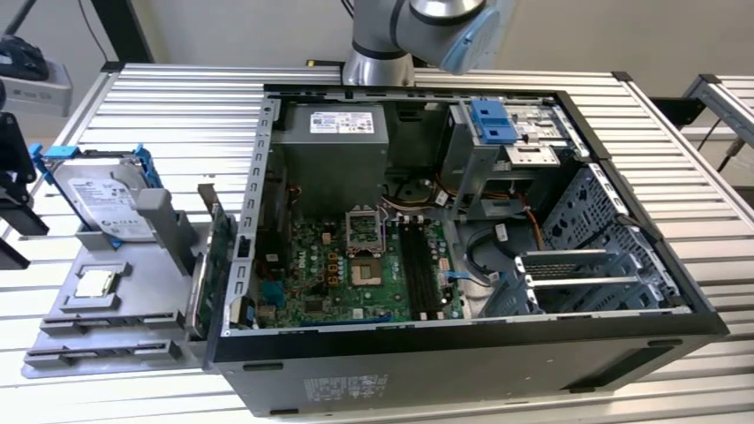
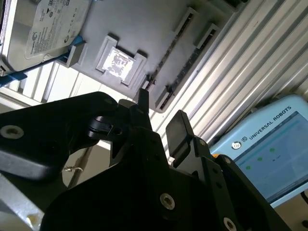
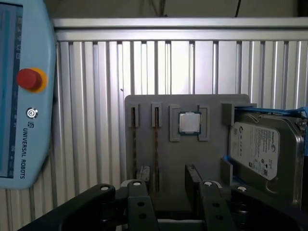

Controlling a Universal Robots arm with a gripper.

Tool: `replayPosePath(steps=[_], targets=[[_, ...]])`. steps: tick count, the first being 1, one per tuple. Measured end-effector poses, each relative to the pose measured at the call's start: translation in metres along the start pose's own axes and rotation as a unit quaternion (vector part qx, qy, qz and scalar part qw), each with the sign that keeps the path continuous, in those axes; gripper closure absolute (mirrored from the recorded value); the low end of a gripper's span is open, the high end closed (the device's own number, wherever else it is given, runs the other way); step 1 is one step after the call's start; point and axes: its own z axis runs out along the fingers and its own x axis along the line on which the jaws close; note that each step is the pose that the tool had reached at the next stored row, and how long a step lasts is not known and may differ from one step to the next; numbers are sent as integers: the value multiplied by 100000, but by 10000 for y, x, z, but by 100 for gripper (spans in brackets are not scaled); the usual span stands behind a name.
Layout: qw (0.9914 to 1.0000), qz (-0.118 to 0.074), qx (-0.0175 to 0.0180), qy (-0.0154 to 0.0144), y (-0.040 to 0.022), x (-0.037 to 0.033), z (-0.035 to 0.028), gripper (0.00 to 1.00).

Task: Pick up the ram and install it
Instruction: 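Pick up the ram and move it above insertion slot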

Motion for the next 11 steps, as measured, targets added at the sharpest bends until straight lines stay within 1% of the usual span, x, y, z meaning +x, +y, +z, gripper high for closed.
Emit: replayPosePath(steps=[11], targets=[[100000, 6, -20, 33, -2, 10, 173, 0]])
